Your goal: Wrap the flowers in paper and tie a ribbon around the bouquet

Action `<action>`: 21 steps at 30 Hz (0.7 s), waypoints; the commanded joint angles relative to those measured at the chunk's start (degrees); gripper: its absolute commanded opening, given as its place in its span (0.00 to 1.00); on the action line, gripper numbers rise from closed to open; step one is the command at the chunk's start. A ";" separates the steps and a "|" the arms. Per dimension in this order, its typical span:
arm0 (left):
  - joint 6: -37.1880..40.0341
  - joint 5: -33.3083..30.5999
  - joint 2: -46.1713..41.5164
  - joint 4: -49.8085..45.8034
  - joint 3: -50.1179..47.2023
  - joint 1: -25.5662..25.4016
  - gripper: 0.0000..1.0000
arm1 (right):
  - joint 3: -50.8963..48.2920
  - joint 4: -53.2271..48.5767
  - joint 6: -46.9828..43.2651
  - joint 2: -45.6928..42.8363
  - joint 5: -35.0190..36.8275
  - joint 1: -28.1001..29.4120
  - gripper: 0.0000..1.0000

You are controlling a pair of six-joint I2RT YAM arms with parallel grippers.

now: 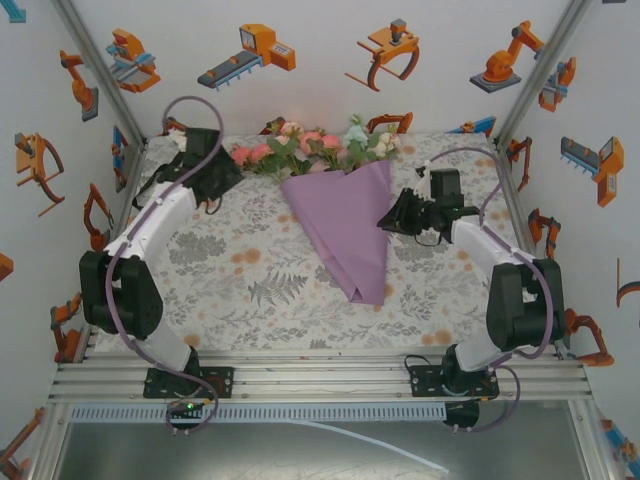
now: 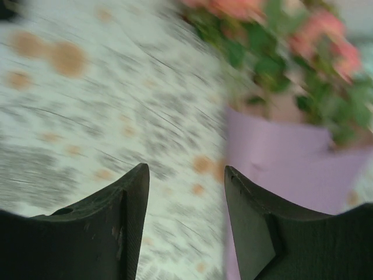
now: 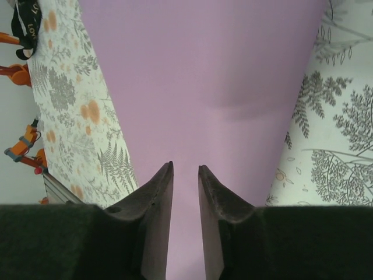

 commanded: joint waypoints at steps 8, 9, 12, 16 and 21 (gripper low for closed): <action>24.69 -7.49 31.18 -11.50 31.74 14.97 0.52 | 3.19 -0.80 -0.08 -4.27 0.95 0.41 0.37; 26.45 -7.93 34.61 -12.60 35.60 15.33 0.52 | 3.48 -1.15 -0.02 -4.28 0.75 0.40 0.37; 29.90 -7.20 43.98 -17.76 48.22 16.45 0.52 | 4.75 -3.16 -0.28 -4.48 1.03 0.40 0.38; 31.53 -3.06 54.38 -25.09 62.44 18.21 0.52 | 5.04 -3.93 0.04 -4.93 1.56 0.40 0.38; 32.31 -0.82 56.79 -26.19 65.63 19.21 0.37 | 5.23 -4.85 0.58 -5.78 2.07 0.41 0.38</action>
